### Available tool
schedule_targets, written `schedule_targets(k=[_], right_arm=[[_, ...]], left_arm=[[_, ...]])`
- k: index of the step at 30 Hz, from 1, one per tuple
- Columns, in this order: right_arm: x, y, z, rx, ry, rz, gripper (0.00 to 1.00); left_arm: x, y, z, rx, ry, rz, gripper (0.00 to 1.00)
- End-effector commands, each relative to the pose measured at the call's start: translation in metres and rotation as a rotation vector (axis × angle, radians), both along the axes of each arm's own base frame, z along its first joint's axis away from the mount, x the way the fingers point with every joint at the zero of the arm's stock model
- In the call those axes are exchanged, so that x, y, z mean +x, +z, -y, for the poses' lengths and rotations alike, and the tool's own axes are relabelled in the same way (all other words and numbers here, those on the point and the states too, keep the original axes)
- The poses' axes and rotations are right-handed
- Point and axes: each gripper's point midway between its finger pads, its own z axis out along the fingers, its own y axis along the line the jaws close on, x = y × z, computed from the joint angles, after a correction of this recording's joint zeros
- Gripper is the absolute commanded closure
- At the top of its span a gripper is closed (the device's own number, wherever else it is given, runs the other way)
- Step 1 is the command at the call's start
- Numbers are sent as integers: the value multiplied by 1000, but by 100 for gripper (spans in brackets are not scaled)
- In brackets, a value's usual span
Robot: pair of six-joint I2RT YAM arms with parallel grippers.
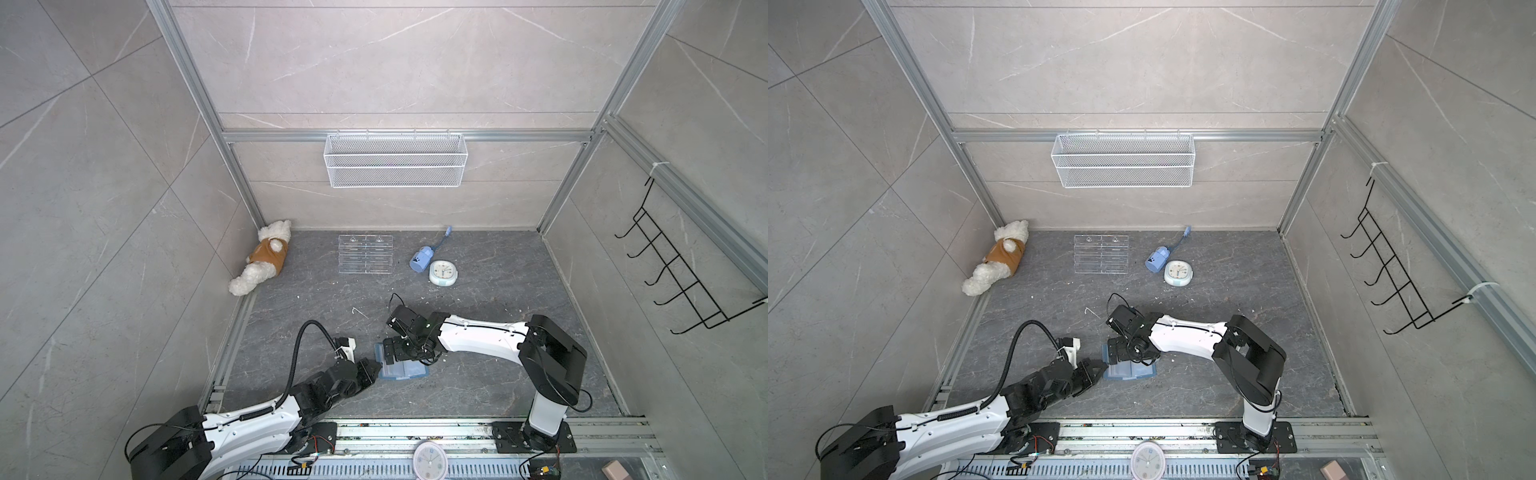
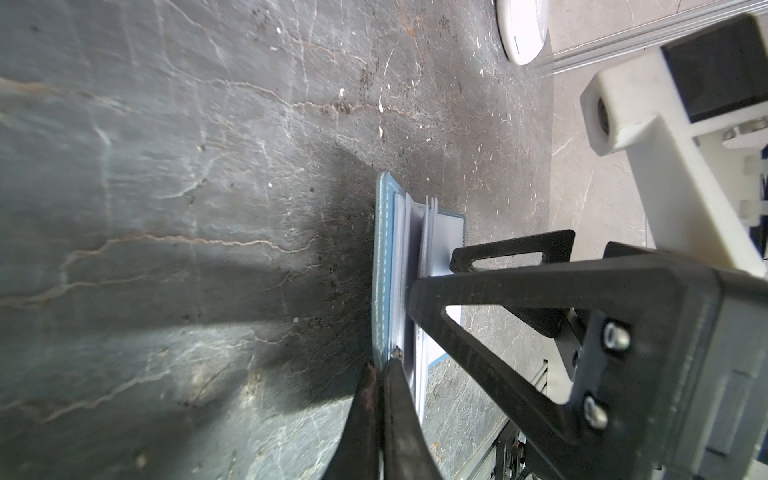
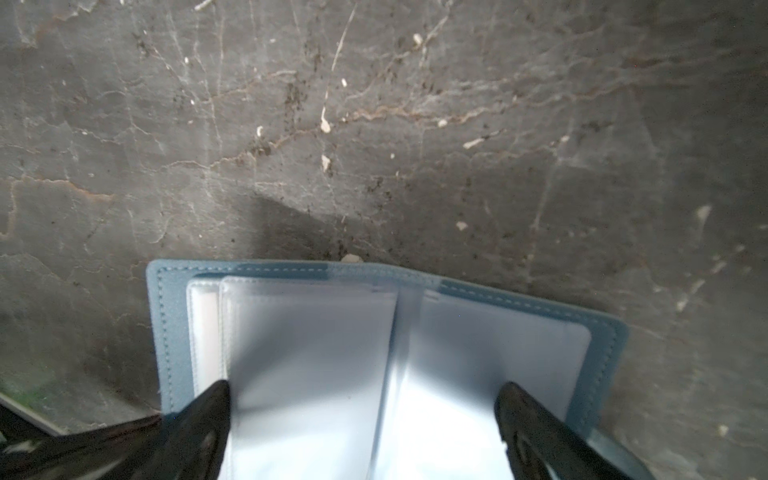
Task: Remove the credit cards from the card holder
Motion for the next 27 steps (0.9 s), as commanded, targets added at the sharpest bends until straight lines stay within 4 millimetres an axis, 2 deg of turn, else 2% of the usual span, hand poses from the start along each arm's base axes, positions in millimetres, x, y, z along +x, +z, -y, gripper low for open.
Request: schedule_targets(k=[1,5,9,17,27], right_arm=[[-4,17,1,13,23,18,0],[-7,28,-6,50,43,29,0],[-8,30,-8,56,48,29,0],[-7,12,2,-21,27,16,0],[-9,5,-7,-13,45,0,0]], left_arm=[[5,6,1,-16,26,18,100],[5,7,1,-16,26,19,100],[5,6,1,-15,25,17,100],[5,6,1,-16,24,17,100],[5,7,0,-20,28,20,100]])
